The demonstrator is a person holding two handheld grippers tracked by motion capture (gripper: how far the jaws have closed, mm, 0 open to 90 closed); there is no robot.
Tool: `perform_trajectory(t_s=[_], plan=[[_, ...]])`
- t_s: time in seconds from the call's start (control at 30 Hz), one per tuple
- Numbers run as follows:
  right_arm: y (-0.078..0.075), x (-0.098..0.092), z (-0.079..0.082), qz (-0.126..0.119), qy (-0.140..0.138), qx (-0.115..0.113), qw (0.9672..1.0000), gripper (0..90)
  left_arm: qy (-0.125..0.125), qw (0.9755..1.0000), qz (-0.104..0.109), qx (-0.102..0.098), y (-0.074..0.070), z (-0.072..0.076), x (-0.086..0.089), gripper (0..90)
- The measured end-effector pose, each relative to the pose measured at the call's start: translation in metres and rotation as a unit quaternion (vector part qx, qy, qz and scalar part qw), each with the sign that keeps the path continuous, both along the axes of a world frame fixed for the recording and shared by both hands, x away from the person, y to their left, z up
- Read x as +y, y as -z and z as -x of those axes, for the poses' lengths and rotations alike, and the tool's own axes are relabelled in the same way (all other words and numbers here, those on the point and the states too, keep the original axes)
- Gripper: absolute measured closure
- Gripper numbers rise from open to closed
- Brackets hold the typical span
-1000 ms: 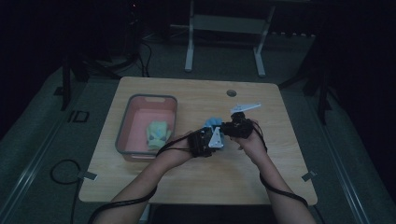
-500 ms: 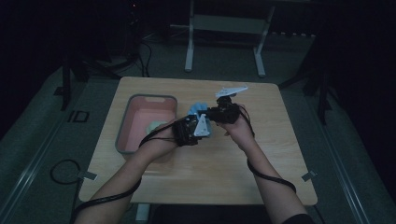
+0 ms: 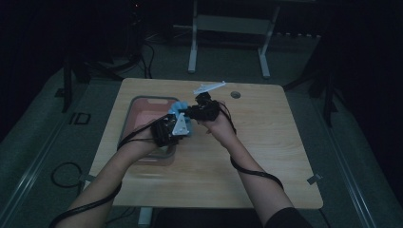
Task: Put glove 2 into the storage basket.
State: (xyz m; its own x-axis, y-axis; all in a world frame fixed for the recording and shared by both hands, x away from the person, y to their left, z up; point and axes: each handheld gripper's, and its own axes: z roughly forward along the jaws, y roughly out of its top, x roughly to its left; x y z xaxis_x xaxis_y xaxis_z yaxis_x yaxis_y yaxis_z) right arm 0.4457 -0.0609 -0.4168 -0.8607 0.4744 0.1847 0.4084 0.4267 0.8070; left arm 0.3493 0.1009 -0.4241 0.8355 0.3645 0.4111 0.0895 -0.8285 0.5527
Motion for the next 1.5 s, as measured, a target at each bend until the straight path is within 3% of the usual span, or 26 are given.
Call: perform_trajectory(t_s=[0.3, 0.43, 0.57, 0.63, 0.93, 1.17, 1.27, 1.5], plan=[[0.013, 0.038, -0.003, 0.0, -0.019, 0.01, 0.9998, 79.6, -0.02, 0.9996, -0.014, 0.011, 0.01, 0.003, 0.034, 75.4], [0.028, 0.058, -0.007, -0.007, -0.022, 0.025, 0.9994, 79.5, -0.029, 0.9993, -0.014, 0.02, 0.018, 0.004, 0.051, 75.3], [0.037, 0.064, -0.009, -0.007, -0.022, 0.039, 0.999, 79.5, -0.026, 0.9991, -0.026, 0.022, 0.028, 0.003, 0.059, 75.2], [0.044, 0.065, -0.011, -0.005, -0.019, 0.047, 0.9987, 79.5, -0.028, 0.999, -0.012, 0.034, 0.035, -0.001, 0.063, 75.2], [0.068, 0.066, -0.015, 0.021, -0.011, 0.064, 0.9977, 79.6, -0.022, 0.997, -0.021, 0.072, 0.059, -0.011, 0.062, 75.0], [0.081, 0.072, -0.015, 0.043, -0.003, 0.053, 0.9977, 78.8, -0.029, 0.9946, -0.025, 0.096, 0.07, -0.021, 0.063, 74.2], [0.082, 0.073, -0.017, 0.047, 0.0, 0.055, 0.9974, 77.2, -0.029, 0.9944, -0.031, 0.097, 0.071, -0.023, 0.063, 72.4], [0.078, 0.07, -0.019, 0.044, 0.007, 0.045, 0.998, 60.5, -0.03, 0.9937, -0.036, 0.102, 0.074, -0.025, 0.06, 63.3]])
